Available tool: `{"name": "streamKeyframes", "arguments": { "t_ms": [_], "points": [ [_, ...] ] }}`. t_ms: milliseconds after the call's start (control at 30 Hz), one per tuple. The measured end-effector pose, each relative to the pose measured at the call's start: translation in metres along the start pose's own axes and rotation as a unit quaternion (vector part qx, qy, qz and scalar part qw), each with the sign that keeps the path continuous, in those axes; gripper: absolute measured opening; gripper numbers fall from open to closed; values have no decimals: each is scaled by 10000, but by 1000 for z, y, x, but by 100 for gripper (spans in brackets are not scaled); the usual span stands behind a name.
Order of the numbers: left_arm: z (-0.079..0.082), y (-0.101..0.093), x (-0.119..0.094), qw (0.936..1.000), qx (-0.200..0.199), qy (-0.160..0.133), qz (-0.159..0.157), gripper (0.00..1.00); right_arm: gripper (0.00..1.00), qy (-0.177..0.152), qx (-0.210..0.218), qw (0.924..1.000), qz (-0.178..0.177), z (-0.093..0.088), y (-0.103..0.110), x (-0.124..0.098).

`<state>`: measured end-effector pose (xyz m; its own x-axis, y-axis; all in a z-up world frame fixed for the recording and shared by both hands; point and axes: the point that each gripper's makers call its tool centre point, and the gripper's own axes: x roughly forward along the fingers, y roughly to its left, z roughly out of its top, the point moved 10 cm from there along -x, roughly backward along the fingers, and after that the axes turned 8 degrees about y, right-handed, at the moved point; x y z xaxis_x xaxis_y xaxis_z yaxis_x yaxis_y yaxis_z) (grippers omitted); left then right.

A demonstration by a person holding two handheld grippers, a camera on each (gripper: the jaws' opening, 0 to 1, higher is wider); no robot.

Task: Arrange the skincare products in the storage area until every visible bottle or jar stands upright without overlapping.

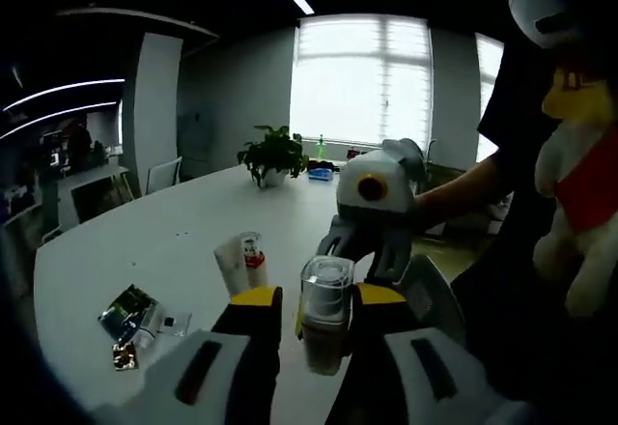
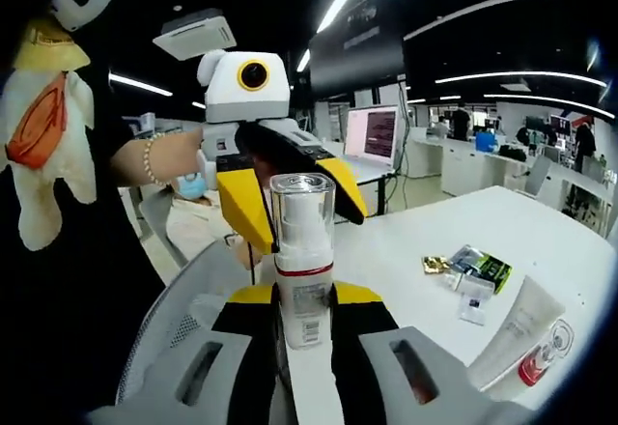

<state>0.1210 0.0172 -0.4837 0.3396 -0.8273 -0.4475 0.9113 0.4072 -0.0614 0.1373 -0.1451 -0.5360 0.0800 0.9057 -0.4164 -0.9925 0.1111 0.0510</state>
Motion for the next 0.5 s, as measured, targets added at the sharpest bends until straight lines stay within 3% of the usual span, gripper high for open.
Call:
{"name": "streamKeyframes", "arguments": {
  "t_ms": [167,500],
  "points": [
    [-12,1,2,9995,28,288,124,24,19,47,-170,9998,-16,-4,-5,6],
    [-18,-3,13,9977,142,614,252,20,19,222,-289,9993,70,-17,-6,17]
  ]
}}
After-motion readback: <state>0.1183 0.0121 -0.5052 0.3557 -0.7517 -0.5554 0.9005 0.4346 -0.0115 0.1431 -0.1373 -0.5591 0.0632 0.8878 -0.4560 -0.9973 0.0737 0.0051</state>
